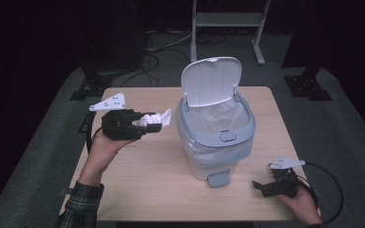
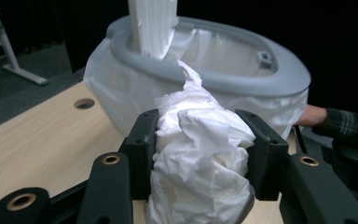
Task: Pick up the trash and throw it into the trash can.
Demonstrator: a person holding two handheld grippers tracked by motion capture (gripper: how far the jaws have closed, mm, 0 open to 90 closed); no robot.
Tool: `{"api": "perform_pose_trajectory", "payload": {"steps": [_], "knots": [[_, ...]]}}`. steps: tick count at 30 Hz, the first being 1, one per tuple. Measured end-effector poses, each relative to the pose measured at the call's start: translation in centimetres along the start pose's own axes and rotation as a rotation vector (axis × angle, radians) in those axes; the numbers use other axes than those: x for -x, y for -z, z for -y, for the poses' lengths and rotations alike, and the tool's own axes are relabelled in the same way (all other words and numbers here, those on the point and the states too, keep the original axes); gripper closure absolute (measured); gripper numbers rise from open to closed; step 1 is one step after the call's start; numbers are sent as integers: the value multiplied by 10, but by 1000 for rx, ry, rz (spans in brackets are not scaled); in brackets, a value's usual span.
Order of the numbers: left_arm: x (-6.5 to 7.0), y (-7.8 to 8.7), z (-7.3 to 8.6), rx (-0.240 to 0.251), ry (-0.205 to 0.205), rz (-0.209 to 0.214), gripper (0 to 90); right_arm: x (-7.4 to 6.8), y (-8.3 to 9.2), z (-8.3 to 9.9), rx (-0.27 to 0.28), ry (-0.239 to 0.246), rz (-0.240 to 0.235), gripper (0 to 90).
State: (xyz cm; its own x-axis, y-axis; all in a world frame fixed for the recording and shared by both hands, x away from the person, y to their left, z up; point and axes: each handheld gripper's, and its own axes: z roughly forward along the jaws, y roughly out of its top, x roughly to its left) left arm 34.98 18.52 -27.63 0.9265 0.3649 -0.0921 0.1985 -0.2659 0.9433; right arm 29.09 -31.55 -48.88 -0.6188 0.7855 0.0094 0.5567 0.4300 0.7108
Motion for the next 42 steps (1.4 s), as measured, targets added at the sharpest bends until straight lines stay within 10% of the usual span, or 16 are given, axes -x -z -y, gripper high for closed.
{"api": "perform_pose_trajectory", "payload": {"steps": [42], "knots": [[20, -56, -83, 27, -119, 104, 515, 0, 0, 0, 0, 0, 0, 0]]}}
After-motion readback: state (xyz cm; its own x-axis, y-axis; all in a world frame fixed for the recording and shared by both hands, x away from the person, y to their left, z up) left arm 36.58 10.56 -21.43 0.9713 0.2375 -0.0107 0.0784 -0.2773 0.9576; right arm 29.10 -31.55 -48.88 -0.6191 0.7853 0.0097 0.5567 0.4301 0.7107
